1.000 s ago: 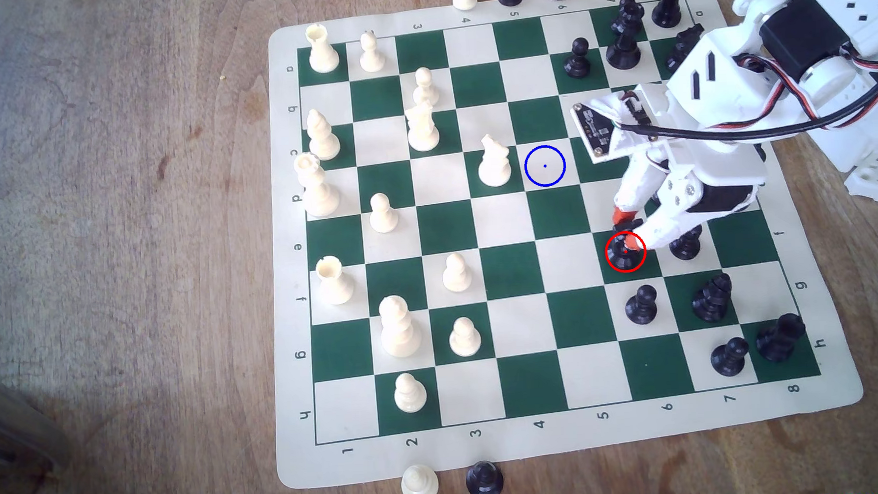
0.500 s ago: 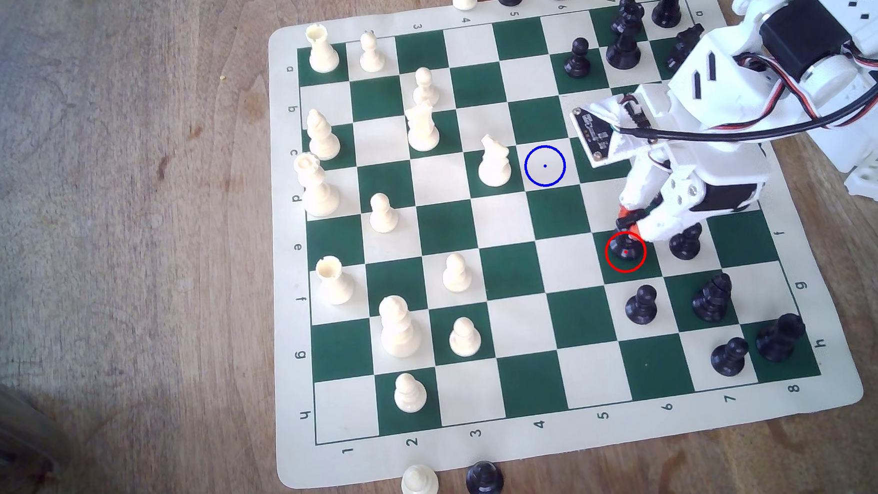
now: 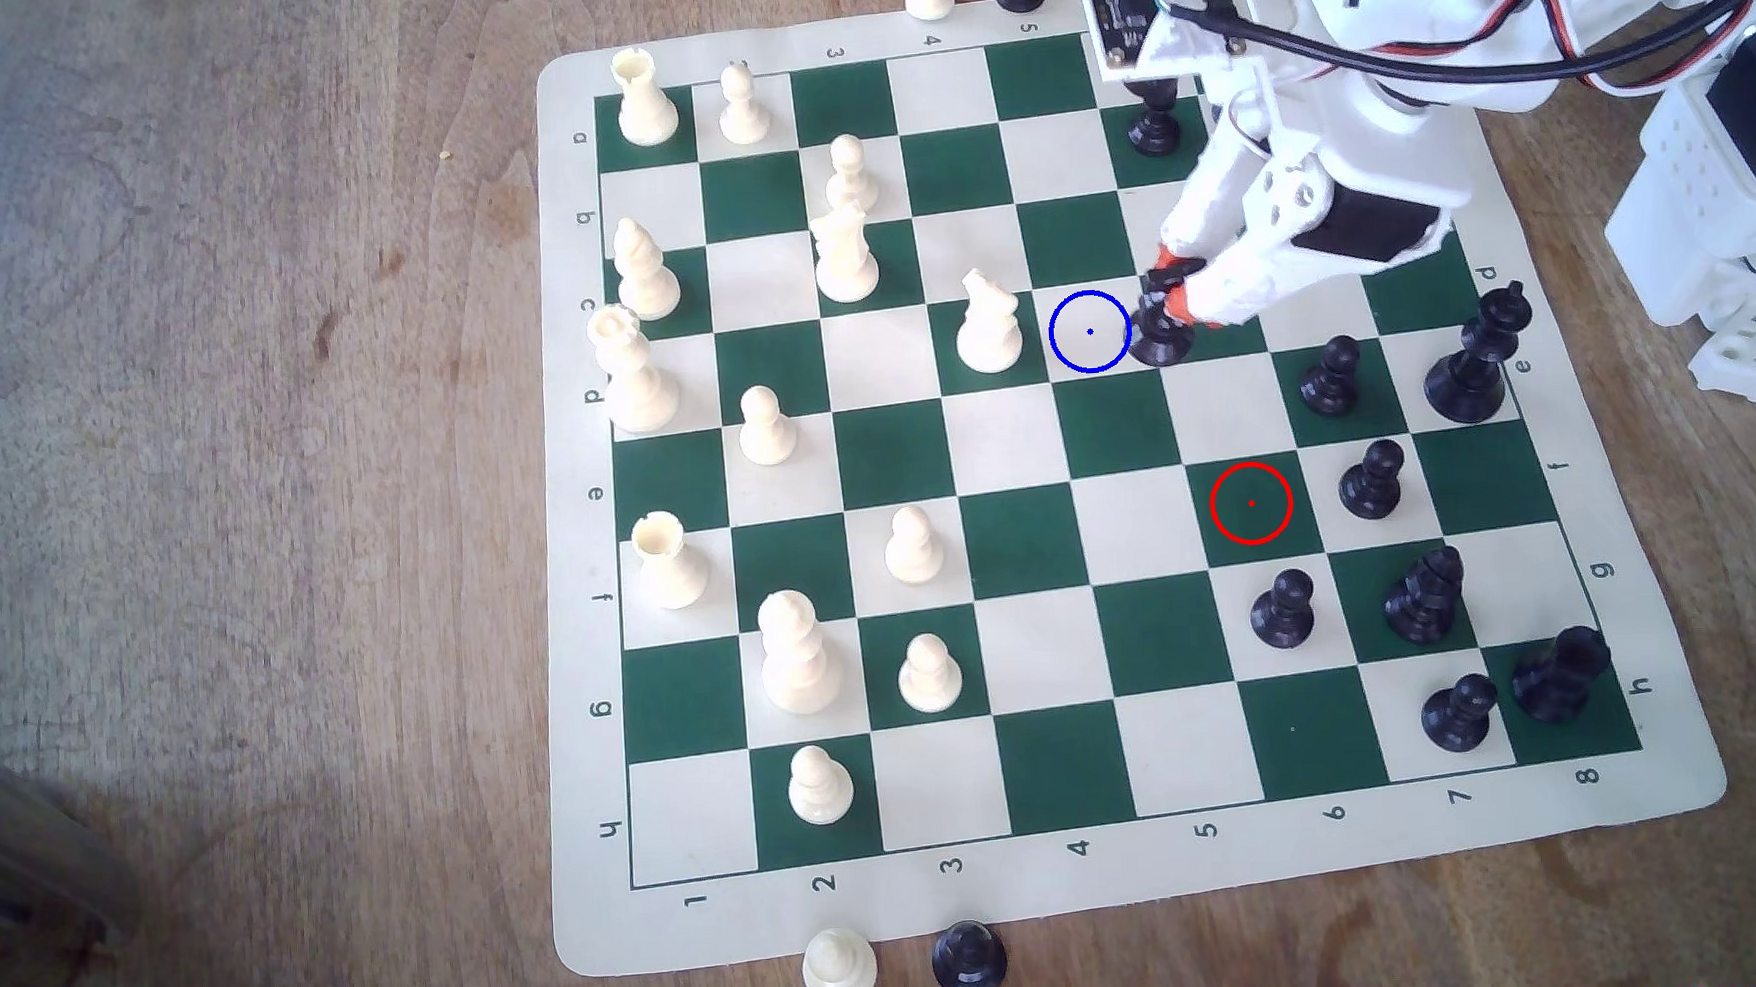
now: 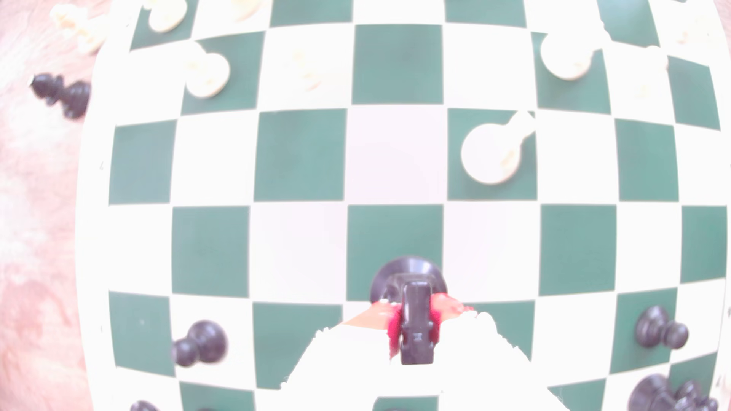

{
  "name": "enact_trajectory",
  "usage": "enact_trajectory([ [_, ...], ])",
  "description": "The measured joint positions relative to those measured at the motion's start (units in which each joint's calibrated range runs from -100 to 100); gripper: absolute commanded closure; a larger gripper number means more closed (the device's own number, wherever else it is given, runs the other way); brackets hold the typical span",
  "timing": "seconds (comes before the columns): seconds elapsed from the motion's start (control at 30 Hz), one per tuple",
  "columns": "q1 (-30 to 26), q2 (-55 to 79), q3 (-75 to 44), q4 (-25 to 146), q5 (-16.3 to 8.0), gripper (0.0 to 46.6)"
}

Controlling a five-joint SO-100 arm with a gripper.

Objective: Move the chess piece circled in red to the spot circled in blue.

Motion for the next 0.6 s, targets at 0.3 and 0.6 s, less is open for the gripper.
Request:
enact_trajectory([
  [0.3, 4.2, 5.4, 0.0, -4.6, 1.0, 46.4],
  [0.6, 5.3, 12.7, 0.0, -8.8, 1.3, 46.4],
])
